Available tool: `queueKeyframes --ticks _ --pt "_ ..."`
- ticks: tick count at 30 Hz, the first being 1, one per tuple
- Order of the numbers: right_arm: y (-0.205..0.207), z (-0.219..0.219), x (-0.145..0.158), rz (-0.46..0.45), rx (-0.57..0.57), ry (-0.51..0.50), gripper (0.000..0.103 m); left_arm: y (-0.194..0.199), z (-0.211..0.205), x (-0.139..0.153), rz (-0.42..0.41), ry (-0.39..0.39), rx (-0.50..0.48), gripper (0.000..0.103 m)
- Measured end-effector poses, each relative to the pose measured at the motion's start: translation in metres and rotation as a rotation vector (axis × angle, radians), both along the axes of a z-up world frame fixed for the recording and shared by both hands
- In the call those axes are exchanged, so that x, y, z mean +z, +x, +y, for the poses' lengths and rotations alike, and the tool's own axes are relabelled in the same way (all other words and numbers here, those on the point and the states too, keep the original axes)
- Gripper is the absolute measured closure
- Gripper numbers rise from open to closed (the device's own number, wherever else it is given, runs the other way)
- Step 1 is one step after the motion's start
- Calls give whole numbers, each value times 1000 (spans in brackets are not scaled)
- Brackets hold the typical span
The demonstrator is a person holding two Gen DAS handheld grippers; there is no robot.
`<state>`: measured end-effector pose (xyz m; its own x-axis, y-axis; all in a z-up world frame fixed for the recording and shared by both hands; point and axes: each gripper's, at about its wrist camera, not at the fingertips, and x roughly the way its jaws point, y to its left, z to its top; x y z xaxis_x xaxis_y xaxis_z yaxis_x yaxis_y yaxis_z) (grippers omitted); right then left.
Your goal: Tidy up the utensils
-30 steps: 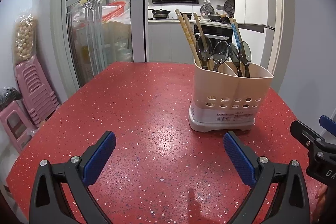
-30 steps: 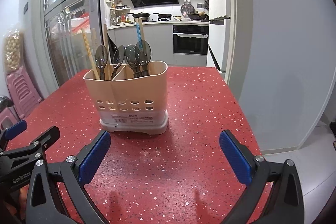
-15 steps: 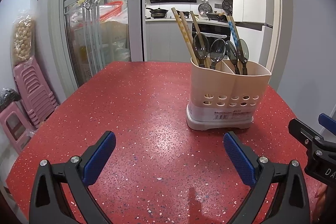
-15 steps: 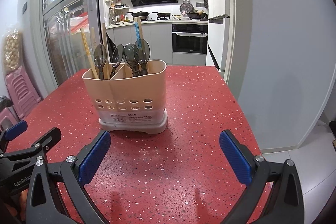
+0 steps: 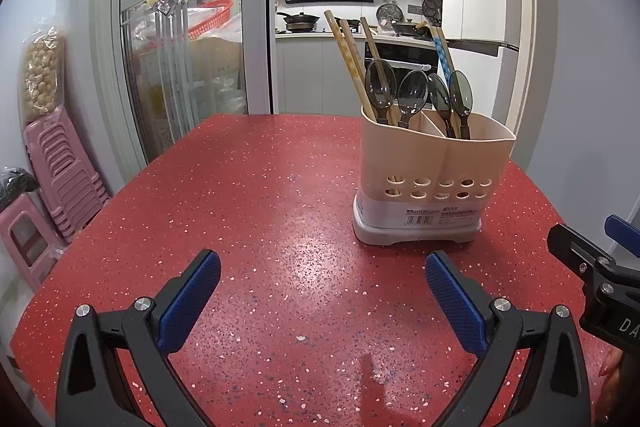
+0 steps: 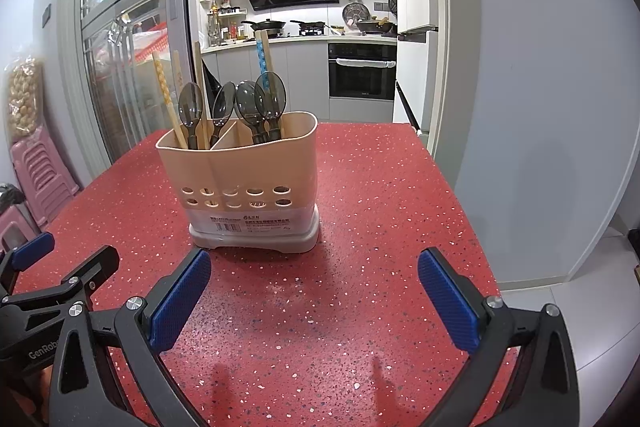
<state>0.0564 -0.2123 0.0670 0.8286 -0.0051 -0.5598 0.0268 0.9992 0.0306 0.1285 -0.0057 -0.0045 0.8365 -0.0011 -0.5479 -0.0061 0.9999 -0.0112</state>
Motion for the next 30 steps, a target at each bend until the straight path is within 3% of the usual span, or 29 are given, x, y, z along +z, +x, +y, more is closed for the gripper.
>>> queueKeyframes --ticks 30 --pt "2 2 -1 1 5 3 0 0 0 -2 4 0 1 0"
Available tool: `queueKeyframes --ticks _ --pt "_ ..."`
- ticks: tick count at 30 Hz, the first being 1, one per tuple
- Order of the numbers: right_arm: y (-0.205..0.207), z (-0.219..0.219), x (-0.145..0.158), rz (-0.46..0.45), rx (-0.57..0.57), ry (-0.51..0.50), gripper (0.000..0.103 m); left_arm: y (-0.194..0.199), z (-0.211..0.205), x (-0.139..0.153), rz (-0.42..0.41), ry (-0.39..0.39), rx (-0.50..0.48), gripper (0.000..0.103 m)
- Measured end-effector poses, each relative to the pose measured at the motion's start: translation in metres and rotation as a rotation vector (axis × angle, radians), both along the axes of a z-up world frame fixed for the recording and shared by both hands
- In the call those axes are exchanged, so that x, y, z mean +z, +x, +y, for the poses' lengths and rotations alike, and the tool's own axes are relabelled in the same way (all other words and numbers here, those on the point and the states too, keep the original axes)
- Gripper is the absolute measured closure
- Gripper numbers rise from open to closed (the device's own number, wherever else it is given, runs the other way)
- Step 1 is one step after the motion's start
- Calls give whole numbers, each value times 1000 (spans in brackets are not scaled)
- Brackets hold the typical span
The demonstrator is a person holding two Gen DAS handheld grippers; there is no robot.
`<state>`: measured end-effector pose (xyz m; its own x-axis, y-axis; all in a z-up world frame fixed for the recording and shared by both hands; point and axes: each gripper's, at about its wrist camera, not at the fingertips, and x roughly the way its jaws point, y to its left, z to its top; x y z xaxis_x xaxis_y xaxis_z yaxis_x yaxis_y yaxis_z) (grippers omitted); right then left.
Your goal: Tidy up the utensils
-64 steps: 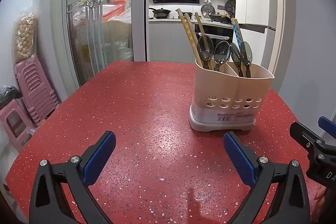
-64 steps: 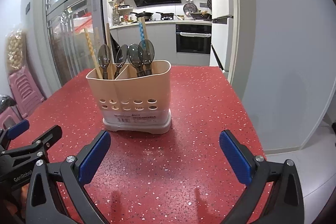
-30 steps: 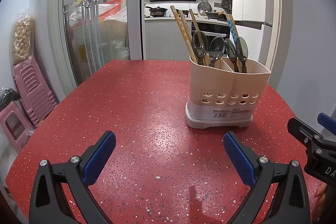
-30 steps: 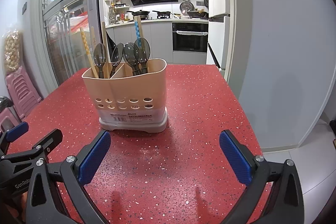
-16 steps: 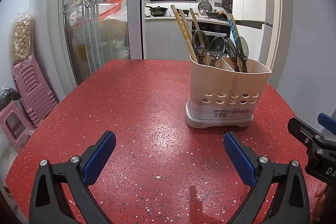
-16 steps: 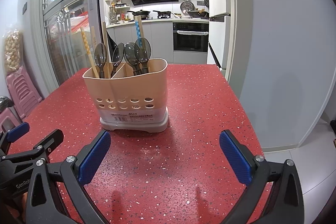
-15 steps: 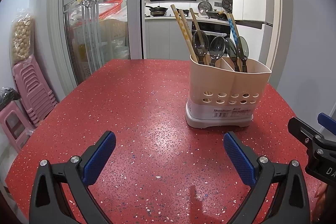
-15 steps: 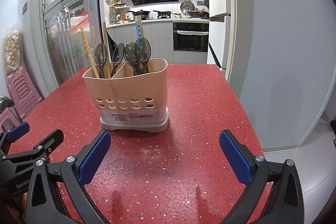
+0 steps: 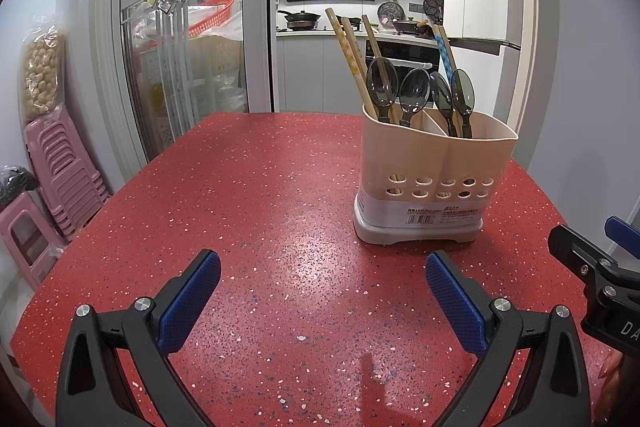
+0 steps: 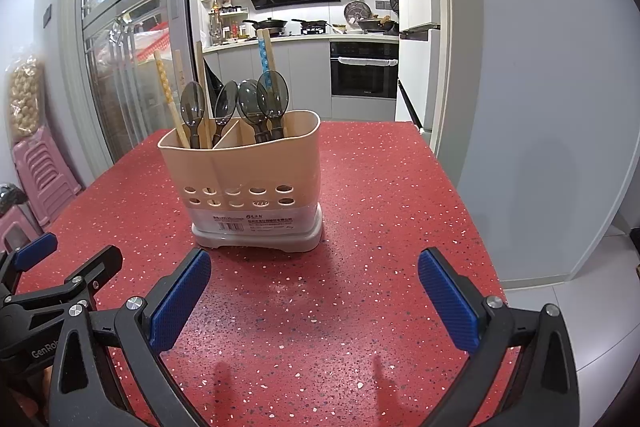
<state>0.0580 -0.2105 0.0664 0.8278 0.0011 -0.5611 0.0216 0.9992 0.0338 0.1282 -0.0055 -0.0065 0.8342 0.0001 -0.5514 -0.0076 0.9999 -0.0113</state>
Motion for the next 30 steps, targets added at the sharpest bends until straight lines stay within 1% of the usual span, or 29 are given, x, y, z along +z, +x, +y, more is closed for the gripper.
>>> queueKeyframes --ticks 22,30 --pt "0 1 0 2 1 2 0 4 -1 -1 17 -5 9 0" --pt "0 0 0 2 1 3 0 2 -2 1 6 -2 -3 0"
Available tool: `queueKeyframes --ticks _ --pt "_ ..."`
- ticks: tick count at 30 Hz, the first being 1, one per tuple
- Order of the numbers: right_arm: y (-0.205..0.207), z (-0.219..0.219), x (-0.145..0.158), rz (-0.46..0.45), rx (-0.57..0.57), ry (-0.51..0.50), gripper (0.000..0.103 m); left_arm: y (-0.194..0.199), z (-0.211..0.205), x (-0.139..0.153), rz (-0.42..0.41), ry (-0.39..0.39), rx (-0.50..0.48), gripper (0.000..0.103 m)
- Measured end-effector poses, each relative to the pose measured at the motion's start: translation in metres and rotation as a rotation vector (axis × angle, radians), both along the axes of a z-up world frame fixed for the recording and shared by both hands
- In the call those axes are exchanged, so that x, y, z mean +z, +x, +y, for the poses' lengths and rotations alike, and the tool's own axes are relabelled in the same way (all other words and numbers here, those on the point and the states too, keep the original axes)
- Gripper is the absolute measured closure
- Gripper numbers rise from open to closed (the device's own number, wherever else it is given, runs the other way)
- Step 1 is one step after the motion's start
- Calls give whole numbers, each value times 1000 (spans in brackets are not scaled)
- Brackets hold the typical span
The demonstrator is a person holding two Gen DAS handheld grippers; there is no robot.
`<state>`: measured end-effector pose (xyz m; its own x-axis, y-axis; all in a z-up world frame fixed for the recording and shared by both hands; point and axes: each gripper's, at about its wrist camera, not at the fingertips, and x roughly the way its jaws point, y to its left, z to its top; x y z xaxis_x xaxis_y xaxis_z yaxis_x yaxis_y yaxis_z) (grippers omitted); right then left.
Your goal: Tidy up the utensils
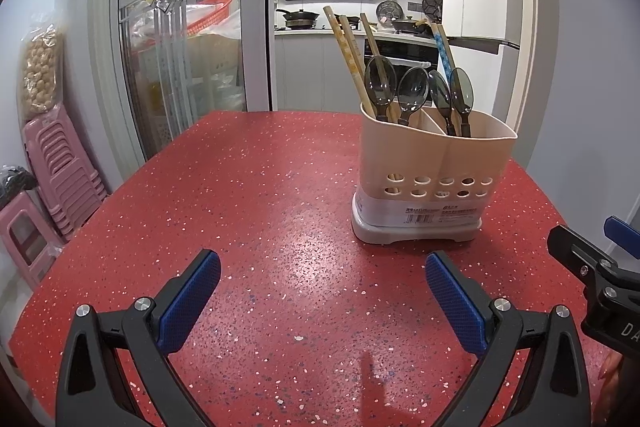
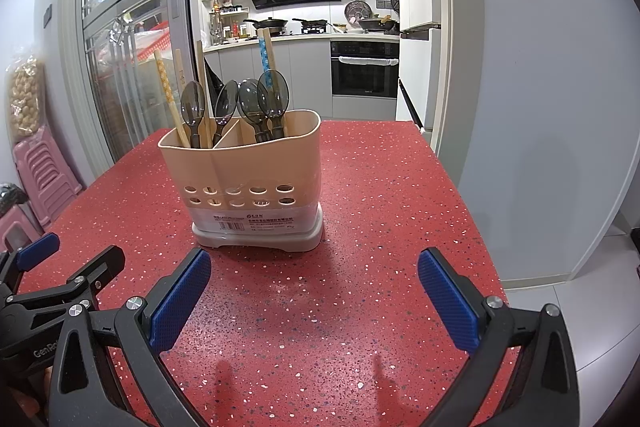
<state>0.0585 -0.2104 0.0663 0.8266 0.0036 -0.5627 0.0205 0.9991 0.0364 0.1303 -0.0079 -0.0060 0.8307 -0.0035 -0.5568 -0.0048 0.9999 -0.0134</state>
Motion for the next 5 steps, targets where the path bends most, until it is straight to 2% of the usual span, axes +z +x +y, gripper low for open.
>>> queueKeyframes --ticks 5 --pt "0 1 0 -1 -1 0 0 2 1 1 7 -5 2 0"
